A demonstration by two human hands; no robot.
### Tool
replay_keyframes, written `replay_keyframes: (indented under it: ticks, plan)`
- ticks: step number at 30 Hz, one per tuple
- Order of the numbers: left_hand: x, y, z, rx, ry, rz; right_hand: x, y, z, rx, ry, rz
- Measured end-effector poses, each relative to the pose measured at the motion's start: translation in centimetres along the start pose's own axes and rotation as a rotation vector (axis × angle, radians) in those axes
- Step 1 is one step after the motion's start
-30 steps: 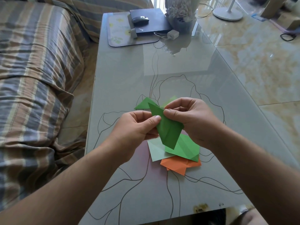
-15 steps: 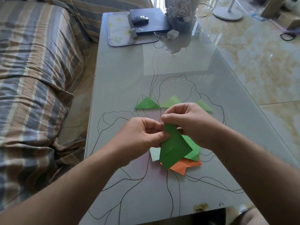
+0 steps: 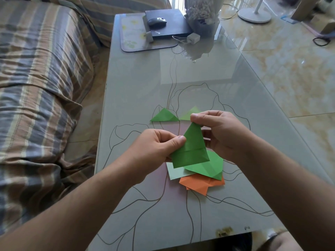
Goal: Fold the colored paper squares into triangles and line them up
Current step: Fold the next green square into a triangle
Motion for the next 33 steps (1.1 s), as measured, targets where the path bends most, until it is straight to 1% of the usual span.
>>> replay_keyframes:
  ticks: [5,14,17,20,24,26,33]
  plan:
    - [0.3,0.2,0.1,-0.018,0.0,-0.002,0.5,-0.4,0.2,0.004,0.017,0.043]
    - [0.5,0.1,0.2,-0.025,0.021,0.007,0.8,-0.4,0.3,0.019,0.052,0.031]
    - [0.8,0.1,0.3,-0.041,0.052,0.008,0.6,-0.1,0.2,0.013,0.014,0.042]
    - [1.2,0.0,0.3,-0.061,0.081,0.027,0.1,0.0,-0.2,-0.008,-0.081,0.015]
    - [1.3,-0.1,0.4,-0.084,0.103,0.058,-1.1,1.0,-0.6,-0.052,-0.166,-0.132]
    - [1.2,-0.2,0.4,-0.087,0.102,0.06,-1.5,1.6,-0.7,-0.063,-0.167,-0.168]
    - [0.7,-0.1,0.3,-0.141,0.074,0.024,-2.0,1.5,-0.8,-0.039,-0.144,-0.153]
Point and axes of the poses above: each hand's wrist, its own z-axis towards the middle knuckle, its own x-axis out of the back of the hand, y = z × x, the point moved 3 cm from there along z, towards the middle knuckle, and after that the axes turned 12 degrees about -z, right-handed, at the moved point
